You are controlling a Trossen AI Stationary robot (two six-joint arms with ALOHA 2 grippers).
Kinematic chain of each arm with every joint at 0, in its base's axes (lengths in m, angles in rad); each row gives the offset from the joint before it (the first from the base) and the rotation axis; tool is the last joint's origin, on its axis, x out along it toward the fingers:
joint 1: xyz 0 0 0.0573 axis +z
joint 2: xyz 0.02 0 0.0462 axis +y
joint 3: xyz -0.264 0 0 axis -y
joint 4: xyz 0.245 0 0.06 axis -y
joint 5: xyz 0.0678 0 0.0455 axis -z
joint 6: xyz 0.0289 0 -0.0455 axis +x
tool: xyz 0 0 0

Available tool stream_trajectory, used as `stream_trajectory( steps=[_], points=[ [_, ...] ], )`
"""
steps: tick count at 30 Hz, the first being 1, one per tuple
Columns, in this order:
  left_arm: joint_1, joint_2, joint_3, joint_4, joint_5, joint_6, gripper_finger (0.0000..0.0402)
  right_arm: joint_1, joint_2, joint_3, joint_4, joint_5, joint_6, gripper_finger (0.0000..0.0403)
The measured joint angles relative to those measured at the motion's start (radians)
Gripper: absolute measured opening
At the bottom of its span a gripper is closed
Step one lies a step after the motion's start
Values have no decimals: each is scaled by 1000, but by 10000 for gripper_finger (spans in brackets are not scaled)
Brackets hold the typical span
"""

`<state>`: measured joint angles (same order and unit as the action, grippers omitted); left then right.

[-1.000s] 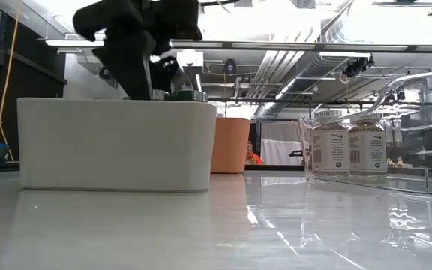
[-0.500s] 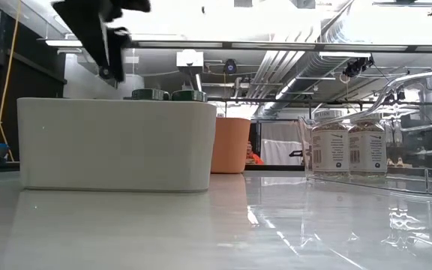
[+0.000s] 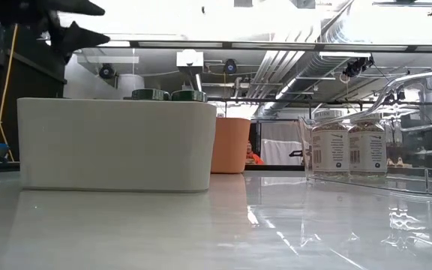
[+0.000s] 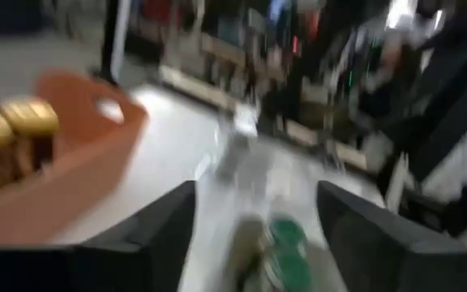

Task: Sort spices by type
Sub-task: Return to Home Position

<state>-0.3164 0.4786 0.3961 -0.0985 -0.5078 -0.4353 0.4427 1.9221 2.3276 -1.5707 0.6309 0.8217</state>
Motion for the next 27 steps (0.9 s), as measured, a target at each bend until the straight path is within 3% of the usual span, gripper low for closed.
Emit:
stream_trajectory(
  steps=[4, 7, 9, 11, 16, 21, 27],
  points=[
    [60, -185, -158, 188, -5, 117, 143, 8, 0, 0, 0, -35, 7, 230],
    [113, -293, -241, 251, 53, 139, 43, 10, 0, 0, 0, -57, 15, 150],
    [148, -352, -276, 263, 102, 131, 14, 10, 0, 0, 0, -88, 31, 79],
    [178, -401, -308, 260, 144, 131, 15, 14, 0, 0, 0, -120, 38, 22],
    [228, -475, -371, 272, 193, 119, 3, 48, 0, 0, 0, -189, 108, 9],
    [251, -471, -385, 249, 272, 105, 1, 128, -8, -17, 2, -164, 236, 3],
    [252, -473, -385, 247, 286, 97, 2, 225, -114, -233, 1, -66, 468, 1]
  ],
)
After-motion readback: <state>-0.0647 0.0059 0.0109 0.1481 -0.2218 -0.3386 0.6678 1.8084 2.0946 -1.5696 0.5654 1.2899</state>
